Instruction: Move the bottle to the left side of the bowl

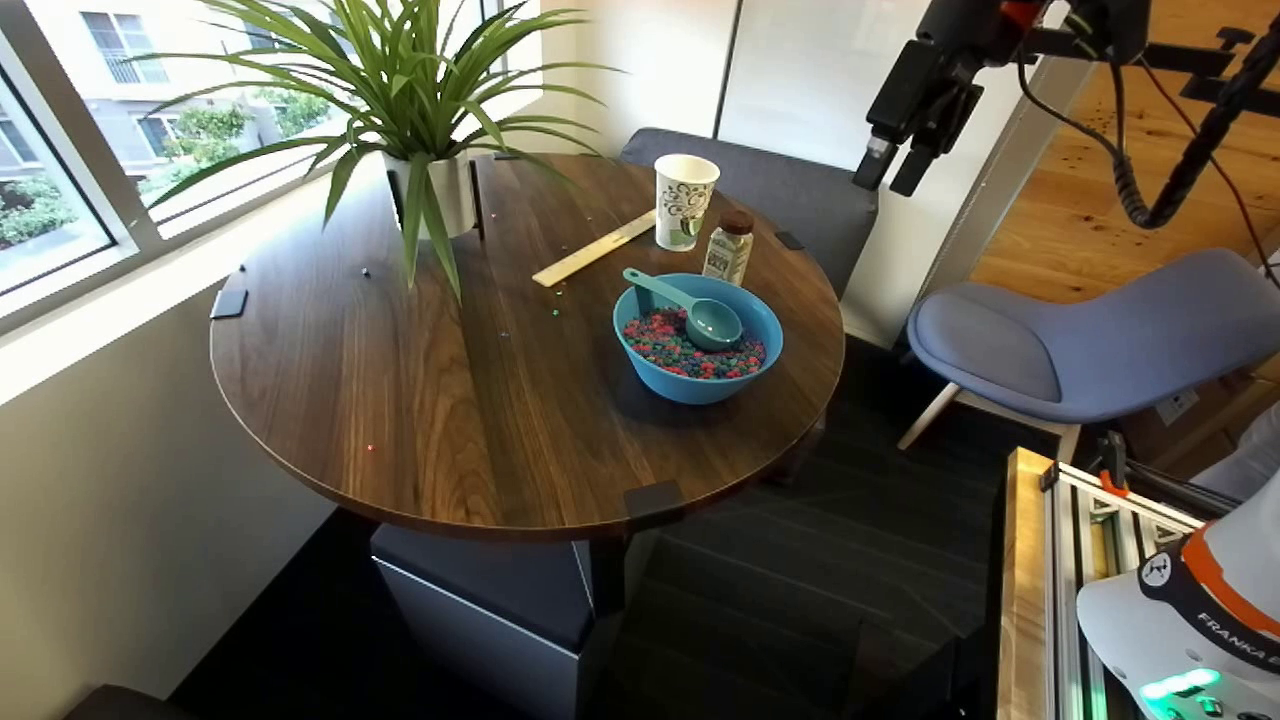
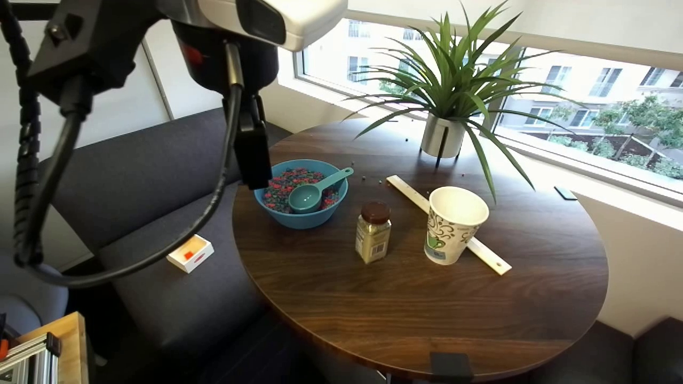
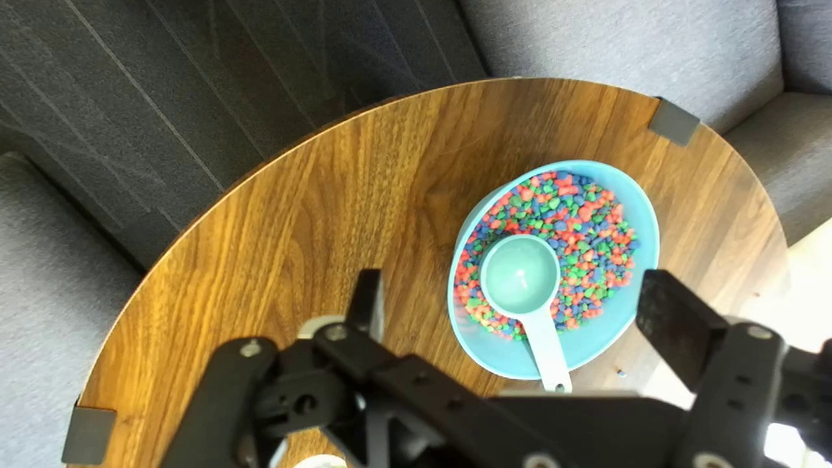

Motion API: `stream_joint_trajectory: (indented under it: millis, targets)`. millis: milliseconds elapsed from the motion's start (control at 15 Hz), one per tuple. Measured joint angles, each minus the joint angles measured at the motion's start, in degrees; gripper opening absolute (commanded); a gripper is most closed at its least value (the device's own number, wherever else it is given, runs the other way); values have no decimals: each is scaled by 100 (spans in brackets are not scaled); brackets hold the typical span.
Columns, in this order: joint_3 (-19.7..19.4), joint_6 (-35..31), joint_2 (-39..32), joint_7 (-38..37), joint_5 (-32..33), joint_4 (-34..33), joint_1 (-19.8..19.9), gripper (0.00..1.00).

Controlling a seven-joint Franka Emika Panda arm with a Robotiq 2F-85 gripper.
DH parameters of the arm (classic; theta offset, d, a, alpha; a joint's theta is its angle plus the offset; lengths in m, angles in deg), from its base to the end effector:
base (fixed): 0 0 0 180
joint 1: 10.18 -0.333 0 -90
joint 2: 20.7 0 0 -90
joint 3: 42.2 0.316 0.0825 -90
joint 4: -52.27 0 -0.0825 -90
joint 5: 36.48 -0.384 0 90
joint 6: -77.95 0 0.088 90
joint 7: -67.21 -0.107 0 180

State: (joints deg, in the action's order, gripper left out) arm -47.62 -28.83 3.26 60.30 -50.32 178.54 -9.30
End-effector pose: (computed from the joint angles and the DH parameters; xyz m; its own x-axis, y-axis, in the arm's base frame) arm 0.4355 -0.0346 0.5562 0.9578 -0.2856 0.0324 -0.2660 -0.9234 -0.2766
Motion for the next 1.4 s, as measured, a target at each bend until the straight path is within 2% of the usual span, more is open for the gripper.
stream_joint_trajectory:
  millis: [400, 733, 1000, 1400]
  targets:
    - [51, -1188, -318, -322, 826, -49, 530, 100]
    - [3, -1745, -1245, -313, 780, -426, 604, 100]
    - [13, -1682, -2070, -186, 440, -1038, 541, 100]
    - [103, -967, -2913, -168, 359, -1845, 430, 100]
